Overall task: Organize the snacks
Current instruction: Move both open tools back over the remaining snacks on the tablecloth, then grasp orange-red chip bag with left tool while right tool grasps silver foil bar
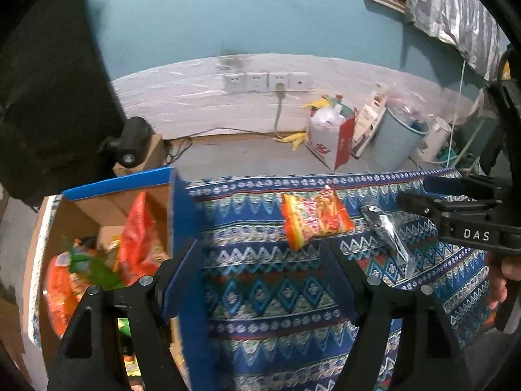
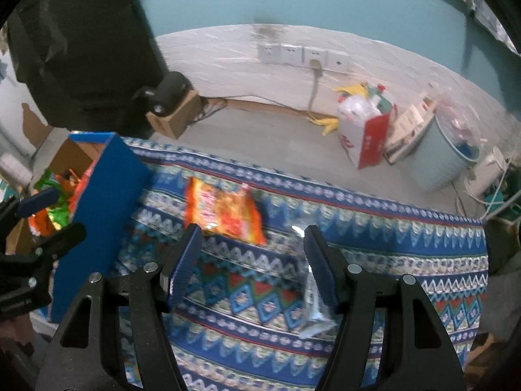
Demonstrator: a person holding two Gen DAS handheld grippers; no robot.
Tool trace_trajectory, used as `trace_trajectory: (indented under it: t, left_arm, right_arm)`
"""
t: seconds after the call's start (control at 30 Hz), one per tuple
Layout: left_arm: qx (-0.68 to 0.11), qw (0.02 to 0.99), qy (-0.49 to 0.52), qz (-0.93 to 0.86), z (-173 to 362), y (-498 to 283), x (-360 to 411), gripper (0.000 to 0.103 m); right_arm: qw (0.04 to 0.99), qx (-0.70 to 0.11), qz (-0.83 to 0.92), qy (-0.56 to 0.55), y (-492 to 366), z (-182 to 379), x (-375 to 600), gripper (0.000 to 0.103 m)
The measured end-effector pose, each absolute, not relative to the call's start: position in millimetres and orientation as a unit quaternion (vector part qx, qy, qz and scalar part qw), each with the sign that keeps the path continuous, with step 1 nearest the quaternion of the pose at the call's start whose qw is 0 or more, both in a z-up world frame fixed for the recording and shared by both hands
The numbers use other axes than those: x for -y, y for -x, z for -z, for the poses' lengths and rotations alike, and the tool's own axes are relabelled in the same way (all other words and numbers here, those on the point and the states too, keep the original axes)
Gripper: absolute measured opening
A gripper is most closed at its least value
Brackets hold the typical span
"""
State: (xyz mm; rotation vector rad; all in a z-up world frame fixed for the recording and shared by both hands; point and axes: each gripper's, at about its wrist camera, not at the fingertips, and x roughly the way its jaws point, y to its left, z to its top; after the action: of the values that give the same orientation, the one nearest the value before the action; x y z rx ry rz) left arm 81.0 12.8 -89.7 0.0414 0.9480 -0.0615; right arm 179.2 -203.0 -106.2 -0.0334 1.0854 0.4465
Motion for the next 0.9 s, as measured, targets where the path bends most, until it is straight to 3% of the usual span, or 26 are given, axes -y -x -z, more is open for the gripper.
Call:
trace_trajectory:
  t: [0.9]
  left_arm:
    - [-0.489, 0.861, -0.11, 0.088, 165, -171, 74, 0.083]
  right_arm:
    - [0.77, -0.61, -0.183, 0.023, -198, 232, 249, 0.065]
